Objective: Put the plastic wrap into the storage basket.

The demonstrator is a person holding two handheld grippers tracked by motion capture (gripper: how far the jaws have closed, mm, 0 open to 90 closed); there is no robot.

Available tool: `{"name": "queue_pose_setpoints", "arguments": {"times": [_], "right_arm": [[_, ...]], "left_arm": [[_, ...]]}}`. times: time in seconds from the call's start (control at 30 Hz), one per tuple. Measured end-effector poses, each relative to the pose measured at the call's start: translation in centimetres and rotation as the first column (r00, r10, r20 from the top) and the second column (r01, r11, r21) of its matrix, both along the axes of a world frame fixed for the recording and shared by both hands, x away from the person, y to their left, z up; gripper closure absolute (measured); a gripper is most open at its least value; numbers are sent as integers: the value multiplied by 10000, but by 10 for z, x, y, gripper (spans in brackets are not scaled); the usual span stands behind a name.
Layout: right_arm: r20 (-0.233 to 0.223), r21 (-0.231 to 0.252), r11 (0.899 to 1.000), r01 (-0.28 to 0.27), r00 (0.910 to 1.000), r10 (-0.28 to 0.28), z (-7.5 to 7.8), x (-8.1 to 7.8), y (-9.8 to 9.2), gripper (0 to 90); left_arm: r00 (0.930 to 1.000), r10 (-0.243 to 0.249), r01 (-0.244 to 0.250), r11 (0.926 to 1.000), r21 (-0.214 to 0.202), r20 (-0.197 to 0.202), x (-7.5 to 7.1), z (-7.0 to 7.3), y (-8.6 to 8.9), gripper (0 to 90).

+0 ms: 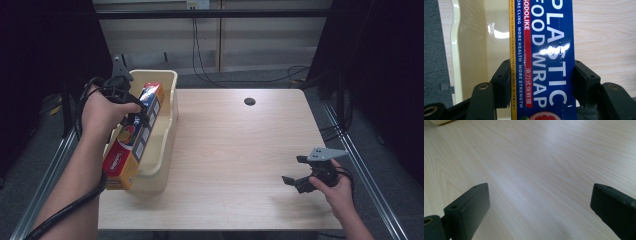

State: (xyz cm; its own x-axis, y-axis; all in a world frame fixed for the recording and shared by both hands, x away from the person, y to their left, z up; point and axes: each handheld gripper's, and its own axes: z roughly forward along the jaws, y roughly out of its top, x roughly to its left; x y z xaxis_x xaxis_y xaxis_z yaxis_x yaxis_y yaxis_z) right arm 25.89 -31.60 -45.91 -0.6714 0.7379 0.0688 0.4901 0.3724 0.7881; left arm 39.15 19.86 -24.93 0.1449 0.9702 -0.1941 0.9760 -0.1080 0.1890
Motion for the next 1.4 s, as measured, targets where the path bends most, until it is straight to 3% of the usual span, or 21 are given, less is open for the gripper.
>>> {"name": "queue_pose_setpoints", "arguments": {"times": [1.4], "right_arm": [[-3,-38,10000,47,10000,-47,-1,0,0,23]], "left_arm": [[9976,125,-127,9999,-31,-686,7,-50,6,411]]}}
